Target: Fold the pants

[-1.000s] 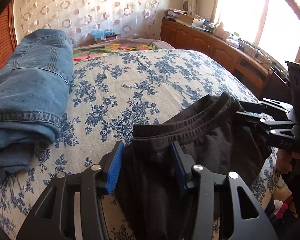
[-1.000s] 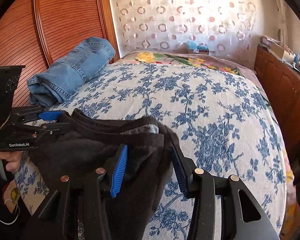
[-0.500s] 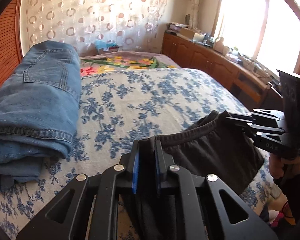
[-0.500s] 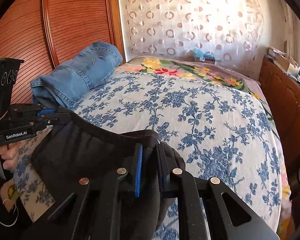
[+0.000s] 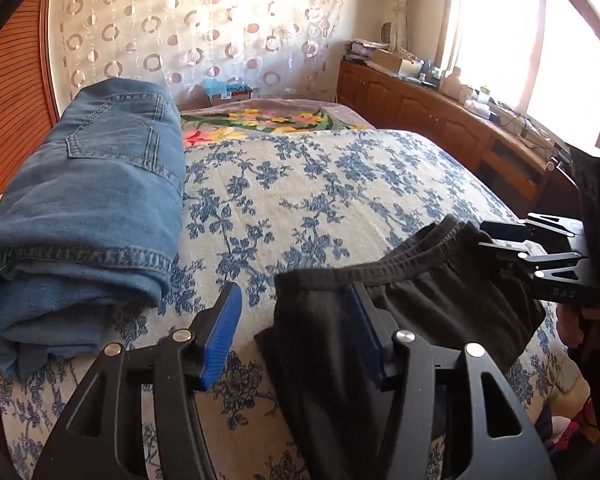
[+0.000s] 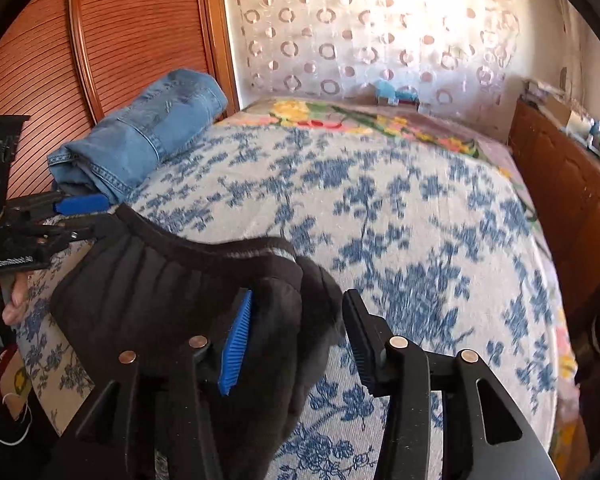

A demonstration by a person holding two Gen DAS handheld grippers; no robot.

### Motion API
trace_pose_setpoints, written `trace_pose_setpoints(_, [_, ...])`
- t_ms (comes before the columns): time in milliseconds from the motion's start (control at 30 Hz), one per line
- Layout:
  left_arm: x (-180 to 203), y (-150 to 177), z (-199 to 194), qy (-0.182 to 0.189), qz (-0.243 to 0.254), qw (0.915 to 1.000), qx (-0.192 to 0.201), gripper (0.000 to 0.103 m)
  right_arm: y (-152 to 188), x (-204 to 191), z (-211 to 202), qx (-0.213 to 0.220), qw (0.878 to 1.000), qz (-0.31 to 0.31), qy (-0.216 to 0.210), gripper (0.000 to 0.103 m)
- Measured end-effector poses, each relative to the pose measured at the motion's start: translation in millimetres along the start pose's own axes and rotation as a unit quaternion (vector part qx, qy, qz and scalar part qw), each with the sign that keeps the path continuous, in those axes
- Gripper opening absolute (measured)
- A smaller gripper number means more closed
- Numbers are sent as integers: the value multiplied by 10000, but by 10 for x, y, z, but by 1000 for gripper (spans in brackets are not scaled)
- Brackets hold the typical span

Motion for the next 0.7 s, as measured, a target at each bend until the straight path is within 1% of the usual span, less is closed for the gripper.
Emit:
trace_pose_setpoints(67, [0, 43, -11, -51, 24, 10000, -10, 56, 30, 38, 60, -143, 9998, 100, -48, 49])
trace_pose_setpoints(167, [-2, 109, 23, -98, 65, 9999, -110, 56, 19, 77, 112, -213, 9994, 253, -135, 50])
trace_pose_setpoints(233, [-5, 156, 71, -116, 89, 9997, -213, 56, -5, 99, 147, -251, 9990, 340, -155, 52])
trace_pose_setpoints(333, [-26, 223, 178, -243, 127, 9987, -432, 56, -22, 124, 213, -293, 9985, 426, -160, 55])
trace_pose_setpoints(433, [-53, 246, 201, -143, 12, 9987, -484, 56, -24, 105, 234, -219, 9991, 357, -103, 57])
trace_pose_setpoints(533, [-55, 249, 201, -98, 4, 9987, -498, 59, -11, 104, 235, -210, 9990, 375, -126, 58])
trace_pose_setpoints(600, [-16, 253, 215, -155, 125, 9984, -520, 63, -1, 96, 248, -216, 9991, 340, -143, 62])
trace_pose_setpoints(633, [-9, 251, 219, -176, 141, 9984, -523, 63, 2, 79, 250, -231, 9992, 291, -141, 65])
trace_pose_setpoints(700, [-21, 233, 239, -171, 99, 9984, -530, 67, -1, 38, 267, -268, 9995, 177, -58, 66])
Point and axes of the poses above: each gripper's, at about its wrist camera, not at the fingertips, and z roughly the way its jaws point, x to its right, y to its underside, the point moved 4 cm from there along z, roughly the way its jaws point, and after that the axes turned 3 degrees about -z, right-handed, at the moved point
